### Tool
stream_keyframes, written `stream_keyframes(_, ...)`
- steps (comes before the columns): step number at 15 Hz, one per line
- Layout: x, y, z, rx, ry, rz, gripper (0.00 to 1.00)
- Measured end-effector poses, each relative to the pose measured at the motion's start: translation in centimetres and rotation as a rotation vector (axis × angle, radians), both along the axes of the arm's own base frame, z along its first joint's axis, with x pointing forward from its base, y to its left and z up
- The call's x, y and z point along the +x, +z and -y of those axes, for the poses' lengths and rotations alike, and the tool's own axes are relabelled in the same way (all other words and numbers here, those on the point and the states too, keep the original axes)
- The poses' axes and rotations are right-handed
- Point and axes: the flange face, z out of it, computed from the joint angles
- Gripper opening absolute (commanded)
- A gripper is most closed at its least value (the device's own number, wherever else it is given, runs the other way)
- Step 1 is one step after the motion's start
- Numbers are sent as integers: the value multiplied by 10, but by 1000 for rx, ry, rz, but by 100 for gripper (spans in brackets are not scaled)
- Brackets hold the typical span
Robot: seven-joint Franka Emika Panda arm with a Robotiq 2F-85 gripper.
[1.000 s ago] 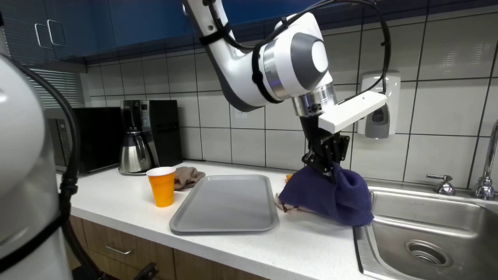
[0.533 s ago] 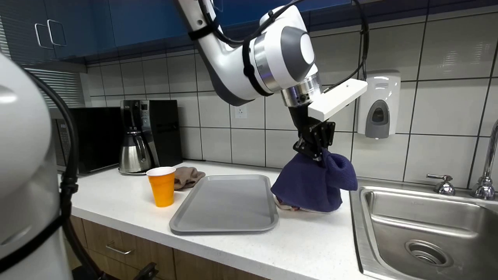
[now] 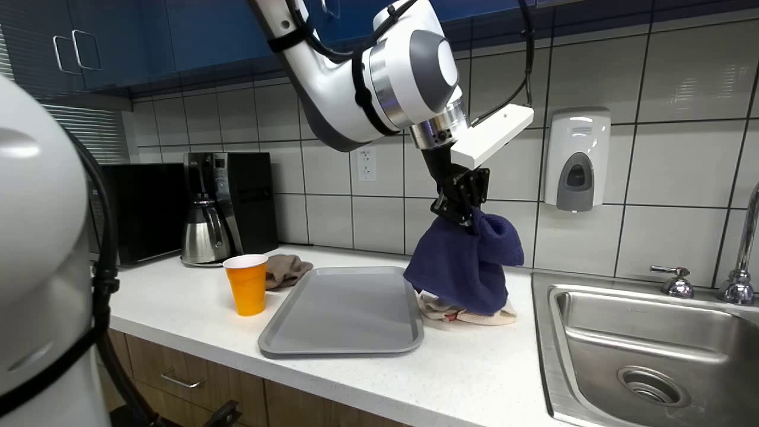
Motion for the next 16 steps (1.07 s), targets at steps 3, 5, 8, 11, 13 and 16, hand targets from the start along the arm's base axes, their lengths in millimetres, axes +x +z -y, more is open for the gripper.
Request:
stream_keyframes(3,-2,5,-11,-5,23,12,2)
stream_keyframes(5,-7,6,-18,-5,31,15,2)
stream_keyframes(8,-14,7,-27,1,35,20,2)
stream_keyframes(11,-18,9,-39,12,34,29,2)
stream_keyframes(13,-18,10,-49,21,38,33,2)
stream_keyframes(16,-18,8,-65,45,43,30,2)
